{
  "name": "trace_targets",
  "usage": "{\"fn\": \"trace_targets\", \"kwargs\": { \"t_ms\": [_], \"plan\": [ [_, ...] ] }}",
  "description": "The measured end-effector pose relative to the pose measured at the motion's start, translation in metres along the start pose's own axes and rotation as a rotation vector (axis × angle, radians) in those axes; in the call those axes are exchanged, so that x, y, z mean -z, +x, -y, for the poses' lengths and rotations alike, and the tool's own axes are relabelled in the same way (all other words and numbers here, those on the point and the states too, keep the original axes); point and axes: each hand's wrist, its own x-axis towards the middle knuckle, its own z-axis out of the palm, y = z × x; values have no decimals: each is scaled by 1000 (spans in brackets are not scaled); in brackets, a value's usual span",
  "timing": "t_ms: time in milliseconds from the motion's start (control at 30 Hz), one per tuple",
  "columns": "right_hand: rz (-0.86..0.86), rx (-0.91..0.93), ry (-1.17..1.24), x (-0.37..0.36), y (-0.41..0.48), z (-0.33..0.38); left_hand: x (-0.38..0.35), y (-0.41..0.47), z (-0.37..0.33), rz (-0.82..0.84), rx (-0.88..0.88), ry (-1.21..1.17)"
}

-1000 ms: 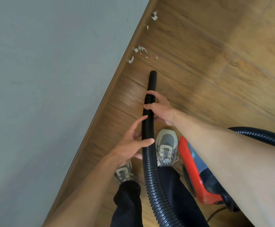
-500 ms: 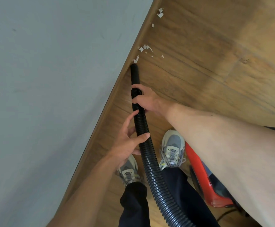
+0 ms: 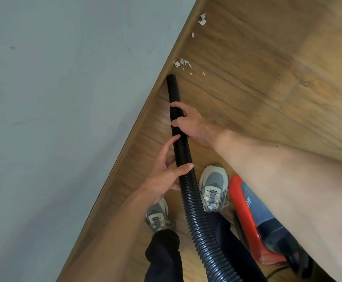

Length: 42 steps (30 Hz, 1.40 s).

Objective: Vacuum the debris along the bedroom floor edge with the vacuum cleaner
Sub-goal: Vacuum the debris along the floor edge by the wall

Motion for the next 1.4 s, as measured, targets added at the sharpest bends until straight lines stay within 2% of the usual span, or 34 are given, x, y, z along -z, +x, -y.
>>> {"fn": "trace_targets", "kwargs": {
  "t_ms": [533, 800, 1067, 1400],
  "plan": [
    [-76, 17, 56, 25, 8, 21, -14, 17, -27, 23, -58, 89],
    [-10, -18, 81, 34, -8, 0, -21, 10, -11, 57, -2, 120],
    [-63, -19, 101, 53, -18, -21, -34, 17, -8, 121, 57, 187],
    [-119, -42, 138, 83, -24, -28, -57, 23, -13, 156, 50, 210]
  ]
}}
